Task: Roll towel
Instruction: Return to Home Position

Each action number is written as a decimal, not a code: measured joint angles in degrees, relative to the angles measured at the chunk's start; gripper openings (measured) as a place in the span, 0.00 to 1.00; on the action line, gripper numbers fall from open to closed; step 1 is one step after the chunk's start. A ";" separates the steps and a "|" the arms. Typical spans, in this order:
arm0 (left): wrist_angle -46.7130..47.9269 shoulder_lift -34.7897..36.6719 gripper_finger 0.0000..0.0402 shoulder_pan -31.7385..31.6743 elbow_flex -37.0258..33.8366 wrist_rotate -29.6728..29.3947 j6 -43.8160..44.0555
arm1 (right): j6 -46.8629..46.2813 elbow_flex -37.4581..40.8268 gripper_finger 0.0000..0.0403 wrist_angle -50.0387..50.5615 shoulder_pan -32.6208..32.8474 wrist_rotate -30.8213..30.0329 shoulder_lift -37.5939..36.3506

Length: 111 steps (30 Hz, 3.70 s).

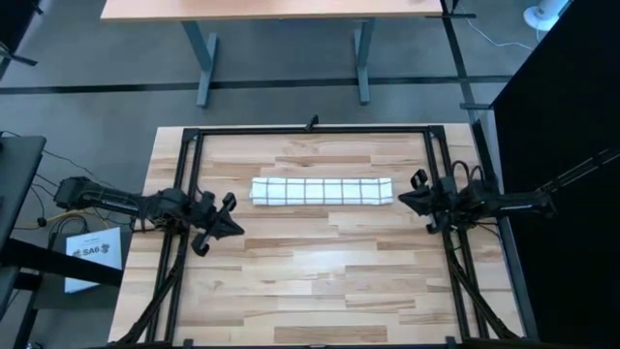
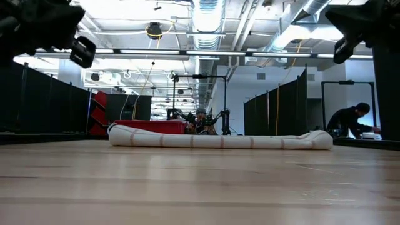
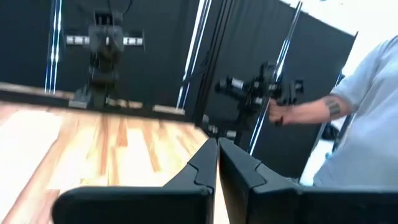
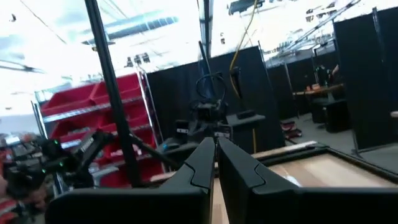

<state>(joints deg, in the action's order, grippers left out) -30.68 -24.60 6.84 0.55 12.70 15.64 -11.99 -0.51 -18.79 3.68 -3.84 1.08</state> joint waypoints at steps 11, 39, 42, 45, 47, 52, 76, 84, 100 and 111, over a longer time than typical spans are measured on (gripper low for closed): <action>15.00 14.42 0.00 -4.72 -0.08 3.70 -0.08 | -0.92 0.00 0.02 11.36 -0.12 -0.80 -0.86; 29.68 24.23 0.00 -9.39 -0.17 -9.06 -8.02 | -1.63 -0.11 0.02 17.76 -9.52 -0.52 -0.72; 29.68 24.23 0.00 -9.39 -0.17 -9.13 -8.02 | -1.62 -0.11 0.02 17.78 -9.52 -0.52 -0.72; 29.69 24.23 0.00 -9.37 -0.17 -9.13 -7.99 | -1.60 -0.11 0.02 17.81 -9.52 -0.51 -0.72; 29.70 24.23 0.00 -9.37 -0.17 -9.13 -7.94 | -1.60 -0.11 0.02 17.82 -9.52 -0.51 -0.72; 29.70 24.23 0.00 -9.37 -0.17 -9.13 -7.89 | -1.55 -0.11 0.02 17.86 -9.52 -0.50 -0.72; 29.68 24.23 0.00 -9.37 -0.17 -9.13 -7.89 | -1.53 -0.11 0.02 17.91 -9.52 -0.50 -0.72; 29.69 24.23 0.00 -9.35 -0.17 -9.12 -7.89 | -1.55 -0.09 0.02 17.91 -9.52 -0.50 -0.72; 29.70 24.23 0.00 -9.34 -0.17 -9.11 -7.89 | -1.56 -0.09 0.02 17.91 -9.52 -0.51 -0.72; 29.68 24.23 0.00 -9.34 -0.17 -9.11 -7.89 | -1.56 -0.09 0.02 17.92 -9.52 -0.51 -0.72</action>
<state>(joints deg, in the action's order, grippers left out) -0.99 -0.36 -2.50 0.38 3.60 7.75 -13.55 -0.60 -0.87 -5.85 -4.35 0.36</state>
